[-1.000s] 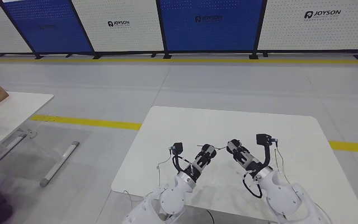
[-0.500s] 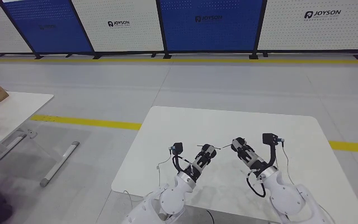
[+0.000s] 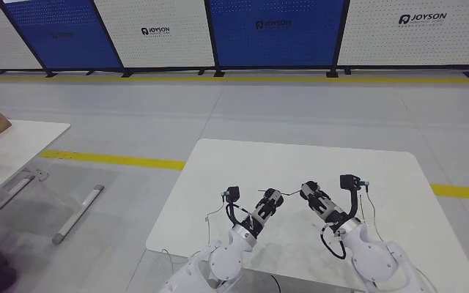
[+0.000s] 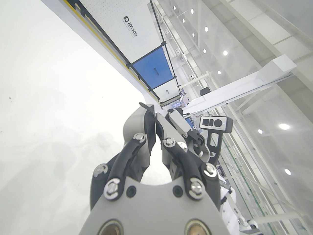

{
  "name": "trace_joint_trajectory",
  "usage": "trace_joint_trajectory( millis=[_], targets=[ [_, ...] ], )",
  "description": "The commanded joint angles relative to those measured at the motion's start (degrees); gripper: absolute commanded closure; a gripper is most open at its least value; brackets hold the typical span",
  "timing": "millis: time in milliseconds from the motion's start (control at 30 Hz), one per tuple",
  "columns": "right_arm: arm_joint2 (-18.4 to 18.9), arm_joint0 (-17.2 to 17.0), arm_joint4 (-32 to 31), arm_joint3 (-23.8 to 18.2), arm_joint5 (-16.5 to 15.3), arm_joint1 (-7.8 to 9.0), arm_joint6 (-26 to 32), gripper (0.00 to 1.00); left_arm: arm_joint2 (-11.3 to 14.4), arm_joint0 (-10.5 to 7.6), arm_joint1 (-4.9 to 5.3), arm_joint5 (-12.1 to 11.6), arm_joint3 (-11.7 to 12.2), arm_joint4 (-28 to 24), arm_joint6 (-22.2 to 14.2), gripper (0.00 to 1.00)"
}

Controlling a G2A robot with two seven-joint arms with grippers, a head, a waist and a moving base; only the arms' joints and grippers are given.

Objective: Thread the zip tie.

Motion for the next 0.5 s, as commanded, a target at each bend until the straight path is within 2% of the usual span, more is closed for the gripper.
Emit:
trace_joint_trajectory(
  millis=[0,467],
  targets=[
    [0.1,-0.1,0.0,-0.1,0.0,-0.06,0.0,1.00,0.0,0.00,0.00,0.0,0.0,0.0,0.0,1.00],
    [0.8,-0.4,-0.5,-0.4,-0.4,-0.40,0.2,1.00,0.0,0.00,0.00,0.0,0.0,0.0,0.0,1.00]
  ],
)
